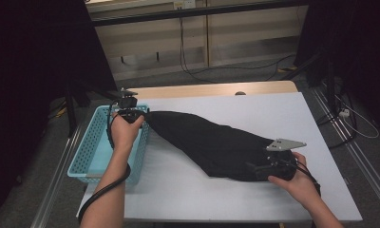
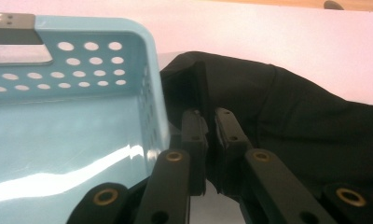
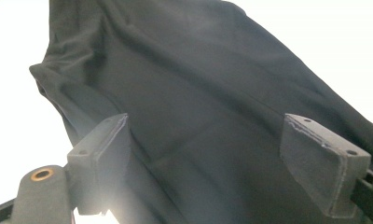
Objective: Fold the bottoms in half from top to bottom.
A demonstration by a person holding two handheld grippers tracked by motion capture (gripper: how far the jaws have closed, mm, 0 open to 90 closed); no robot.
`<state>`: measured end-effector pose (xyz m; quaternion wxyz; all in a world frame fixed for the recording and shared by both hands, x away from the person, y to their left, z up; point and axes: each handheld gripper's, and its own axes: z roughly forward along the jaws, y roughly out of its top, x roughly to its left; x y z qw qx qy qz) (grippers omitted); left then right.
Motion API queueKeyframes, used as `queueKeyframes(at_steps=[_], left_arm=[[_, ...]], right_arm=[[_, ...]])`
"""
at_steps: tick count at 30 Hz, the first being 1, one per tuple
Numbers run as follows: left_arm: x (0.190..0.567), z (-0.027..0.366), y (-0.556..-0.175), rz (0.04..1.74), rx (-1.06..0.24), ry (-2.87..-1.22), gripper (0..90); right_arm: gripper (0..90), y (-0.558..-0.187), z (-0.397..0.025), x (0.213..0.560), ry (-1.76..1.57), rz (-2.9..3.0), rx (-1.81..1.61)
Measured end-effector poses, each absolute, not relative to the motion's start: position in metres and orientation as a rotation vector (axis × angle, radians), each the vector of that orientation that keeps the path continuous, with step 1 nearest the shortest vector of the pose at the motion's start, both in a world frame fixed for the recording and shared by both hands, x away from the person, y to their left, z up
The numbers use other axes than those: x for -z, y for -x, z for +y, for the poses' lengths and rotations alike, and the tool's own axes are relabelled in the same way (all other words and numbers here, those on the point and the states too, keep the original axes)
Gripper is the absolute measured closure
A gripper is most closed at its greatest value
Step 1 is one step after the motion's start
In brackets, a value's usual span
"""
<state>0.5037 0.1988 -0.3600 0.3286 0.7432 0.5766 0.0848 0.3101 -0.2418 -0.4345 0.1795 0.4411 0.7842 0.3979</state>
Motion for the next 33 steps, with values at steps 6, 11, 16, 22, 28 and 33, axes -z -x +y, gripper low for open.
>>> queueKeyframes(at_steps=[6, 11, 16, 22, 28, 33], left_arm=[[0.360, 0.177, -0.494, 1.402, -0.213, -1.989, 84.1], [0.363, 0.154, -0.484, 1.294, -0.183, -2.011, 84.0], [0.373, 0.138, -0.472, 1.210, -0.131, -2.016, 84.0], [0.392, 0.121, -0.460, 1.145, -0.089, -2.004, 84.0], [0.400, 0.103, -0.451, 1.062, -0.067, -2.019, 84.0], [0.401, 0.091, -0.443, 0.986, -0.040, -2.034, 83.9]], right_arm=[[16.5, -0.311, -0.241, 0.435, -1.250, 2.217, -1.121], [16.5, -0.310, -0.239, 0.436, -1.244, 2.226, -1.119], [16.5, -0.310, -0.239, 0.436, -1.243, 2.229, -1.117], [16.5, -0.310, -0.238, 0.437, -1.238, 2.240, -1.114], [16.5, -0.309, -0.237, 0.438, -1.240, 2.243, -1.112], [16.5, -0.309, -0.238, 0.439, -1.246, 2.244, -1.107]])
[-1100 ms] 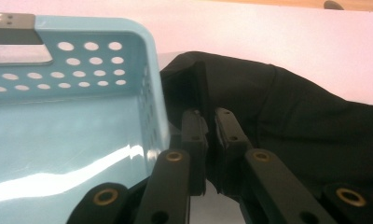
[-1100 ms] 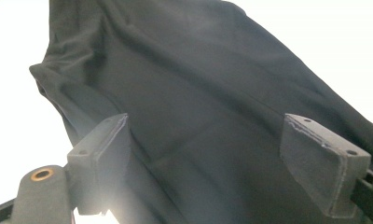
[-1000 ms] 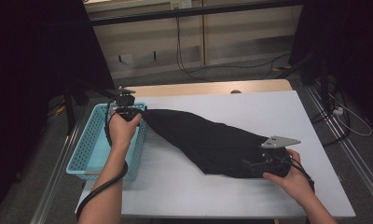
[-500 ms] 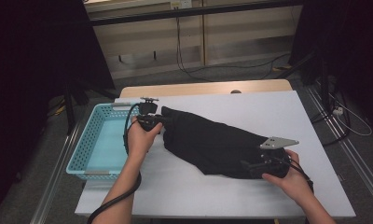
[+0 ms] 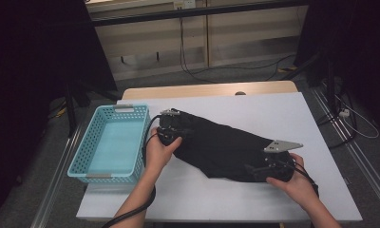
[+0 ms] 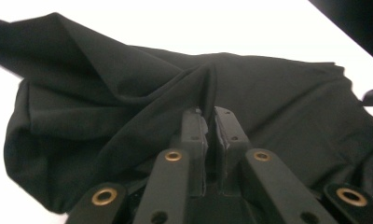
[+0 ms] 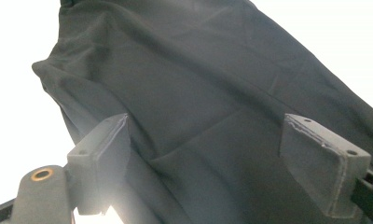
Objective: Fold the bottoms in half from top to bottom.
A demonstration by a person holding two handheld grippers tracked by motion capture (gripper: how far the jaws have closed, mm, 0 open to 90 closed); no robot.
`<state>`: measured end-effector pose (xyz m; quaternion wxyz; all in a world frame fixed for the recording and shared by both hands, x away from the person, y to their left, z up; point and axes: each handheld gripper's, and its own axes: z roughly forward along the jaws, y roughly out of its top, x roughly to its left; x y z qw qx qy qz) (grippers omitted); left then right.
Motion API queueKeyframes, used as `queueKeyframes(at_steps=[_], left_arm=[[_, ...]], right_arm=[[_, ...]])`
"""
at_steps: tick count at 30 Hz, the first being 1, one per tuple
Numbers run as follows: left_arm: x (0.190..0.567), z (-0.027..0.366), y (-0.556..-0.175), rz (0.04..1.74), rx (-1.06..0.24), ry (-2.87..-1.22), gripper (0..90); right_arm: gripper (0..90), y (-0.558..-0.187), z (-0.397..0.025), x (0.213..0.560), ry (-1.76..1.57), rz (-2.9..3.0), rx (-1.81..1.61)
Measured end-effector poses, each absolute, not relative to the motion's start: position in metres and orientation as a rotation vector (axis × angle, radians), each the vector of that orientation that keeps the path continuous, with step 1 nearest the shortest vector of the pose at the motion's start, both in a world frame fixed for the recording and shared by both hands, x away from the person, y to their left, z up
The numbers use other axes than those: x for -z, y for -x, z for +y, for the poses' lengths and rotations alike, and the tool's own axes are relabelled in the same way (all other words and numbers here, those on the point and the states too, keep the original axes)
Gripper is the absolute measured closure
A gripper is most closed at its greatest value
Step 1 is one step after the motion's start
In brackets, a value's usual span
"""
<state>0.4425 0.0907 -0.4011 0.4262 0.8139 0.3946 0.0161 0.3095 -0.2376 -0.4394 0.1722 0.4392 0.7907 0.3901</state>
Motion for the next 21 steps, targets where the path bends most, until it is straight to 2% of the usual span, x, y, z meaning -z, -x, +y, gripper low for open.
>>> queueKeyframes(at_steps=[11, 17, 21], left_arm=[[0.413, 0.069, -0.423, 0.861, -0.001, -2.135, 83.3], [0.402, 0.065, -0.414, 0.803, -0.007, -2.135, 83.3], [0.401, 0.060, -0.409, 0.736, 0.052, -2.153, 82.9]], right_arm=[[16.4, -0.310, -0.236, 0.442, -1.255, 2.248, -1.095], [16.4, -0.310, -0.238, 0.442, -1.260, 2.245, -1.097], [16.4, -0.310, -0.238, 0.443, -1.263, 2.241, -1.090]])
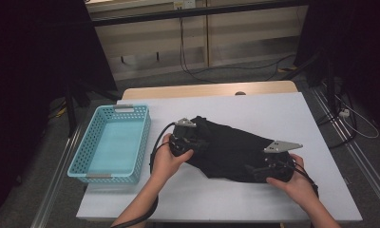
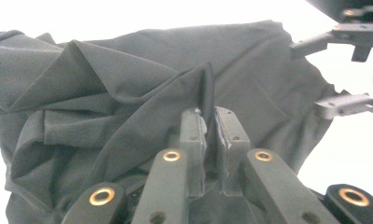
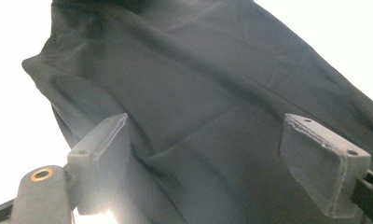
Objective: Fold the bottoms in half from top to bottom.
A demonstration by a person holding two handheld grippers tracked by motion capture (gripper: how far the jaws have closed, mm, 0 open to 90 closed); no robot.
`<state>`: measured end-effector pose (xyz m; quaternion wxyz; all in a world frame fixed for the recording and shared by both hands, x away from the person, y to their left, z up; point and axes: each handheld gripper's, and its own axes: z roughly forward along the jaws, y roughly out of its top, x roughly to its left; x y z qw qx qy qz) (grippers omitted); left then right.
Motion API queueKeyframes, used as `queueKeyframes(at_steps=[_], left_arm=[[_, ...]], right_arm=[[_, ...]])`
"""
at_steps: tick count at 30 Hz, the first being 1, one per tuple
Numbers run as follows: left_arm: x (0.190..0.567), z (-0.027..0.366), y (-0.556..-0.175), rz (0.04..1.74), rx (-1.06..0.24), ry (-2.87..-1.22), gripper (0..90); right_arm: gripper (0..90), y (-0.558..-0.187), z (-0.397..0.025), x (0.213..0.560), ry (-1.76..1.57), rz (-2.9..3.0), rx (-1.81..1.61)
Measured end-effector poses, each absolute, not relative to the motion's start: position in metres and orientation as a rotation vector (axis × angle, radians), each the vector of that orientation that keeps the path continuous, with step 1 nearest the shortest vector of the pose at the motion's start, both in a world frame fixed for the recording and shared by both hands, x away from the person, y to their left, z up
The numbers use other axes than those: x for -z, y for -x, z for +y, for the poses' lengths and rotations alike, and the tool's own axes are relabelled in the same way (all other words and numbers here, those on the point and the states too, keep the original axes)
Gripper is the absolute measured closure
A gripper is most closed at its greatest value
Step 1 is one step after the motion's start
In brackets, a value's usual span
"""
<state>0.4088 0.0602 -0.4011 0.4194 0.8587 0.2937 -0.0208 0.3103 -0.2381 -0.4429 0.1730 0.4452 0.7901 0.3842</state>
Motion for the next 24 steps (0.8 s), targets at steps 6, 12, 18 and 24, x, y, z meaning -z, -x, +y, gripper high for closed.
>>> queueKeyframes(at_steps=[6, 12, 18, 24], left_arm=[[0.402, 0.052, -0.405, 0.686, 0.090, -2.148, 57.8], [0.396, 0.064, -0.412, 0.717, 0.006, -2.121, 27.1], [0.393, 0.081, -0.419, 0.748, -0.082, -2.107, 16.8], [0.393, 0.096, -0.425, 0.814, -0.145, -2.095, 15.6]], right_arm=[[16.4, -0.312, -0.237, 0.443, -1.255, 2.244, -1.071], [16.4, -0.316, -0.231, 0.440, -1.228, 2.240, -1.071], [16.4, -0.325, -0.221, 0.437, -1.200, 2.243, -1.062], [16.5, -0.333, -0.207, 0.436, -1.168, 2.259, -1.065]])
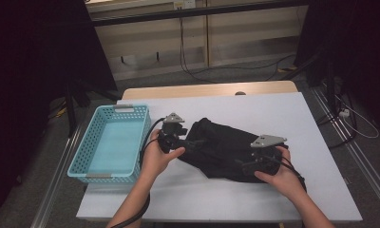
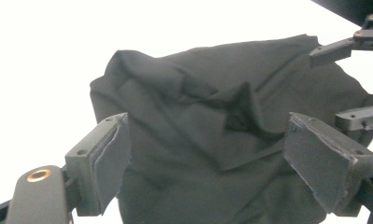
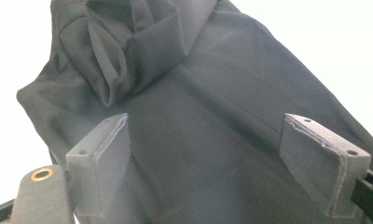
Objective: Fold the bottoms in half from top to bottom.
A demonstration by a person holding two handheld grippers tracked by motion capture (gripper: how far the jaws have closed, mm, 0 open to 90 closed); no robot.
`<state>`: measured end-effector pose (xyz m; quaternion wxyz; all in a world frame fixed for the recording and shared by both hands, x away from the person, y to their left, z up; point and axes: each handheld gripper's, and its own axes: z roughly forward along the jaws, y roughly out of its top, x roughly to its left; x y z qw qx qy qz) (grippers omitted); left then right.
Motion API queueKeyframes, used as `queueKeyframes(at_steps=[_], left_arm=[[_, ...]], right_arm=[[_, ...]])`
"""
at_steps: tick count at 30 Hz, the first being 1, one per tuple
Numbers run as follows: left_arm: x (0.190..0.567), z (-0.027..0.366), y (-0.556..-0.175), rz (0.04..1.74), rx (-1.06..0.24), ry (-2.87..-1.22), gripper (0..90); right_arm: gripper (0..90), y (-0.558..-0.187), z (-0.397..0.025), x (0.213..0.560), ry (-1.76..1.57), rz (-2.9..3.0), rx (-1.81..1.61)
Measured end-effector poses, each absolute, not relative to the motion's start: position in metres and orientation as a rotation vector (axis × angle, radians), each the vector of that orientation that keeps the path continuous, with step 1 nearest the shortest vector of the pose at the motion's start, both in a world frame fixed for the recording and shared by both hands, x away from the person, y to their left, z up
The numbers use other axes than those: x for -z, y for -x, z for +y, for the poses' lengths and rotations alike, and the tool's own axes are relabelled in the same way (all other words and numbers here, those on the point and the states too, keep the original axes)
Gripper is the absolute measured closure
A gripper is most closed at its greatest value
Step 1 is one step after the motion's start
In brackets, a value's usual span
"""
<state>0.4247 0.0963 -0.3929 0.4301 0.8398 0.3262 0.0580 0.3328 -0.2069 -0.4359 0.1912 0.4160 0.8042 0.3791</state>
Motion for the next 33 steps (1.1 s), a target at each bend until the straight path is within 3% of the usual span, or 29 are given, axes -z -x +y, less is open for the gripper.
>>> queueKeyframes(at_steps=[6, 12, 21, 25, 27, 31, 33], left_arm=[[0.398, 0.107, -0.429, 0.858, -0.191, -2.135, 15.0], [0.401, 0.114, -0.432, 0.888, -0.191, -2.117, 14.7], [0.402, 0.119, -0.435, 0.904, -0.221, -2.108, 14.2], [0.402, 0.121, -0.436, 0.904, -0.221, -2.116, 14.2], [0.403, 0.121, -0.436, 0.905, -0.221, -2.116, 14.2], [0.403, 0.122, -0.436, 0.912, -0.227, -2.103, 14.2], [0.402, 0.123, -0.435, 0.910, -0.230, -2.101, 14.2]], right_arm=[[20.3, -0.344, -0.191, 0.433, -1.174, 2.265, -1.103], [32.0, -0.359, -0.172, 0.432, -1.128, 2.257, -1.128], [38.7, -0.384, -0.147, 0.432, -1.147, 2.254, -1.174], [46.9, -0.394, -0.132, 0.441, -1.138, 2.313, -1.112], [54.2, -0.397, -0.125, 0.444, -1.106, 2.300, -1.048], [83.8, -0.402, -0.128, 0.444, -1.176, 2.241, -1.124], [87.5, -0.403, -0.135, 0.442, -1.205, 2.202, -1.129]])
